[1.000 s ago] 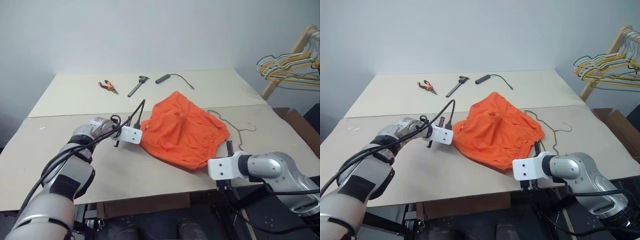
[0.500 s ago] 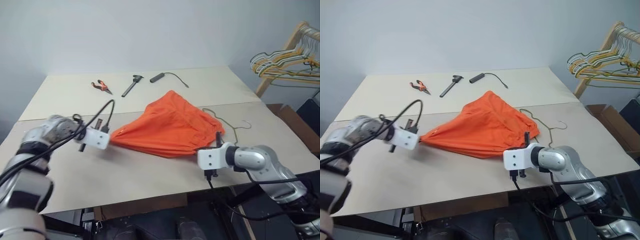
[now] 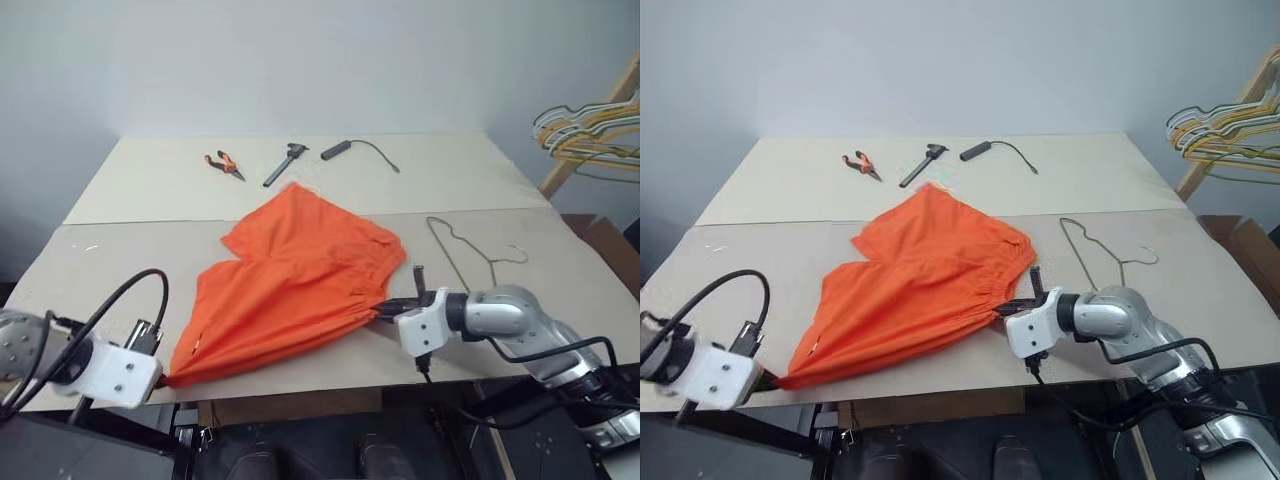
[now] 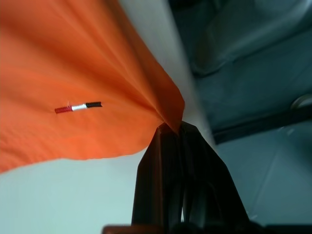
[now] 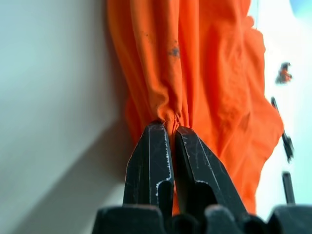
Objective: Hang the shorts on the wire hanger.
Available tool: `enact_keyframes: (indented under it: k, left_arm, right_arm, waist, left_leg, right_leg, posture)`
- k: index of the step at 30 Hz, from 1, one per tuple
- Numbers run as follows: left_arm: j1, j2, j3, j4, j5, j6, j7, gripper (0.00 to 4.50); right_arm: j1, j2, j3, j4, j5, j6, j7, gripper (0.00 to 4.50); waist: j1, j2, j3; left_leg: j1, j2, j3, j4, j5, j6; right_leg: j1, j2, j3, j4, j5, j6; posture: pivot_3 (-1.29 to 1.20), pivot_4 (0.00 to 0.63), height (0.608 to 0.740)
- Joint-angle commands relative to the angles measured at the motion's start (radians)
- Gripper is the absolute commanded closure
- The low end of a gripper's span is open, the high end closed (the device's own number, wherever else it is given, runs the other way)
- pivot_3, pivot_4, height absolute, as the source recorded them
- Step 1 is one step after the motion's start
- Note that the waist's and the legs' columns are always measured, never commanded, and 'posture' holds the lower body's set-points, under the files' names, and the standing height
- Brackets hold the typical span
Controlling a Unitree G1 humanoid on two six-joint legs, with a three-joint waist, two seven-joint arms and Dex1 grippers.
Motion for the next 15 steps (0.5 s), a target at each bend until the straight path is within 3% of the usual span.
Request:
enact_keyframes:
  k: [1, 5, 9, 12, 15]
  left_arm:
    - [0.023, -0.039, 0.096, -0.122, -0.053, 0.135, -0.026, 4.48]
    - [-0.217, -0.053, -0.036, -0.042, -0.058, 0.185, 0.080, 4.48]
    - [-0.846, -0.257, -0.314, 0.264, 0.060, 0.281, 0.239, 4.48]
    - [-1.337, -0.447, -0.440, 0.732, 0.236, 0.205, 0.421, 4.48]
    - [-1.780, -0.583, -0.518, 1.287, 0.390, 0.080, 0.736, 4.48]
  right_arm:
    - [-0.016, -0.059, -0.081, 0.040, 0.088, -0.029, 0.070, 4.50]
    - [-0.113, -0.019, -0.129, 0.037, 0.227, 0.168, 0.120, 4.50]
    - [-0.423, 0.134, -0.142, 0.260, 0.147, 0.292, -0.007, 4.50]
    - [-0.717, 0.269, -0.124, 0.611, 0.014, 0.308, -0.228, 4.50]
    - [-0.998, 0.387, -0.123, 1.002, -0.083, 0.283, -0.549, 4.50]
  waist:
    - [0.009, 0.000, 0.001]
    - [0.017, 0.000, 0.004]
    - [0.013, 0.003, 0.007]
    - [0.008, 0.001, 0.006]
    - [-0.012, -0.002, 0.002]
  left_leg:
    - [0.001, 0.000, 0.000, 0.000, 0.000, 0.000]
    - [0.006, 0.000, -0.001, 0.000, 0.001, -0.001]
    - [0.019, -0.001, -0.002, 0.000, 0.003, -0.002]
    - [0.017, -0.002, -0.005, 0.000, 0.007, -0.002]
    - [0.008, -0.003, -0.006, -0.002, 0.010, -0.006]
  right_leg:
    - [0.000, 0.000, 0.000, 0.000, 0.000, -0.001]
    - [0.004, 0.002, 0.001, 0.003, -0.001, -0.002]
    - [0.014, 0.003, 0.002, 0.008, -0.004, -0.001]
    - [0.014, 0.004, 0.001, 0.009, 0.004, 0.002]
    - [0.007, 0.004, -0.001, 0.007, 0.009, 0.003]
  posture:
    - [-0.05, 0.097, 0.740]
    - [-0.04, 0.090, 0.740]
    - [-0.06, 0.070, 0.740]
    - [-0.06, 0.049, 0.740]
    - [-0.06, 0.025, 0.740]
